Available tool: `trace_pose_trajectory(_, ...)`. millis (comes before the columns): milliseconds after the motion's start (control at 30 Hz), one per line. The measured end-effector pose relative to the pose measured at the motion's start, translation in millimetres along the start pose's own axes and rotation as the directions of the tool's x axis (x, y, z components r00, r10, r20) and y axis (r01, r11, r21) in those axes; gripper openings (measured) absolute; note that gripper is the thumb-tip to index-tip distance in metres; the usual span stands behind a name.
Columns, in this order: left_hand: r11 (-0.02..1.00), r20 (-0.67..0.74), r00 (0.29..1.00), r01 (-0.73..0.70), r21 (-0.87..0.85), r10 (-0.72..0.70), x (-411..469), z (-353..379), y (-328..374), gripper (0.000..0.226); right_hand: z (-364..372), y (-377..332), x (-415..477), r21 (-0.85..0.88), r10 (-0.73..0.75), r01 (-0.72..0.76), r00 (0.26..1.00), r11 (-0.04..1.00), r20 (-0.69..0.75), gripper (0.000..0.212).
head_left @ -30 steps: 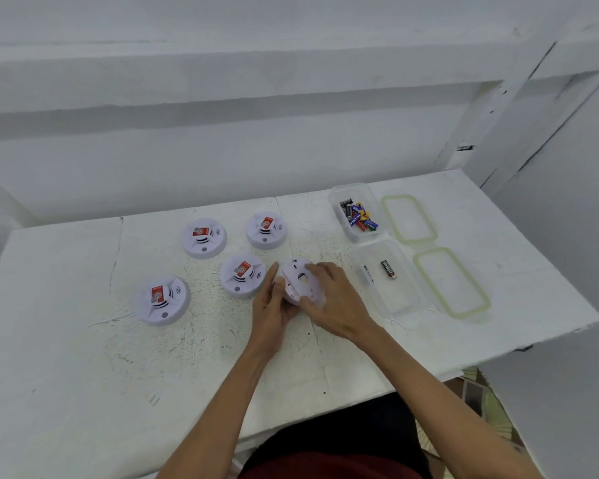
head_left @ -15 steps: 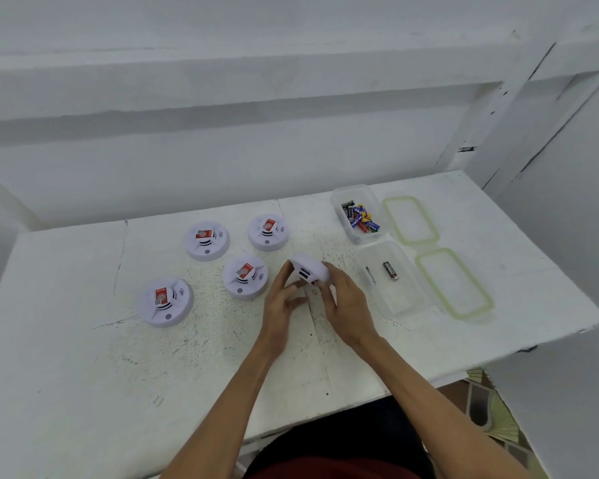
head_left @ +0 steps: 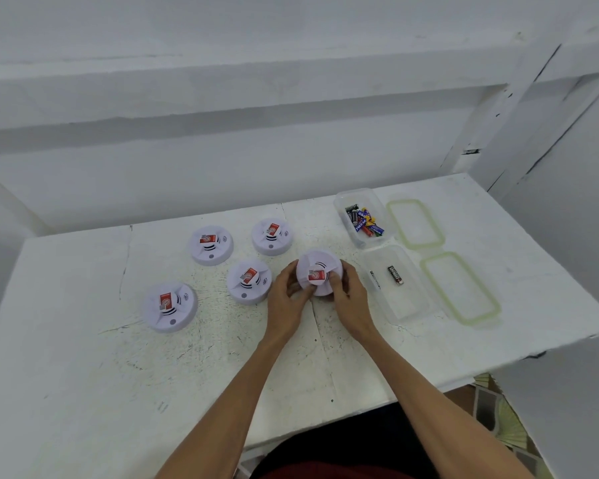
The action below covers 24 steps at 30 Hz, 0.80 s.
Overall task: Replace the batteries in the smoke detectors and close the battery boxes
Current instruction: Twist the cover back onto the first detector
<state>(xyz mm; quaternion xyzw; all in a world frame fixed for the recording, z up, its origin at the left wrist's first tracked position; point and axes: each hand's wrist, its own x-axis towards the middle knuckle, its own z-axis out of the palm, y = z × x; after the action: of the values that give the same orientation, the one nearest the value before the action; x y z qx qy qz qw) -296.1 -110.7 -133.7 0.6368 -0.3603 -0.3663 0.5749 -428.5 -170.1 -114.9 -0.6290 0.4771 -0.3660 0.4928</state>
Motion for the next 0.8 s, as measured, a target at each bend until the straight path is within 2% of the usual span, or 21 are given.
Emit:
trace_pose_trajectory(200, 0.990, 0.026, 0.999, -0.038, 0.135, 0.035, -3.0, 0.9, -3.5, 0.069, -3.8, 6.5, 2.7, 0.099, 0.094, -0.097, 0.995, 0.990, 0.034, 0.036)
trace_pose_trajectory(367, 0.986, 0.052, 0.998, -0.035, 0.160, 0.027, -2.3, -1.0, -3.9, 0.078, -9.0, 0.7, 7.8, 0.107, 0.106, -0.117, 0.989, 0.987, 0.100, 0.036)
trace_pose_trajectory(433, 0.988, 0.082, 0.997, -0.018, 0.151, 0.005, 0.3, -3.5, -3.3, 0.081, -9.2, -0.3, 9.2, 0.121, 0.116, -0.127, 0.988, 0.984, 0.097, 0.036)
trace_pose_trajectory(567, 0.994, 0.115, 0.992, 0.041, 0.106, -0.054, 5.4, -8.7, 1.3, 0.067, -6.7, 1.6, 9.7, 0.127, 0.171, -0.181, 0.982, 0.975, 0.085, 0.029)
trace_pose_trajectory(667, 0.996, 0.118, 0.990, 0.071, 0.046, -0.076, 5.9, -10.0, 2.5, 0.066, -7.0, 2.8, 10.8, 0.138, 0.207, -0.219, 0.974, 0.966, 0.093, 0.025)
trace_pose_trajectory(800, 0.996, 0.194, 0.977, 0.084, 0.022, -0.086, 9.8, -8.6, 5.0, 0.072, -7.2, 2.6, 11.4, 0.108, 0.159, -0.169, 0.982, 0.980, 0.098, 0.030)
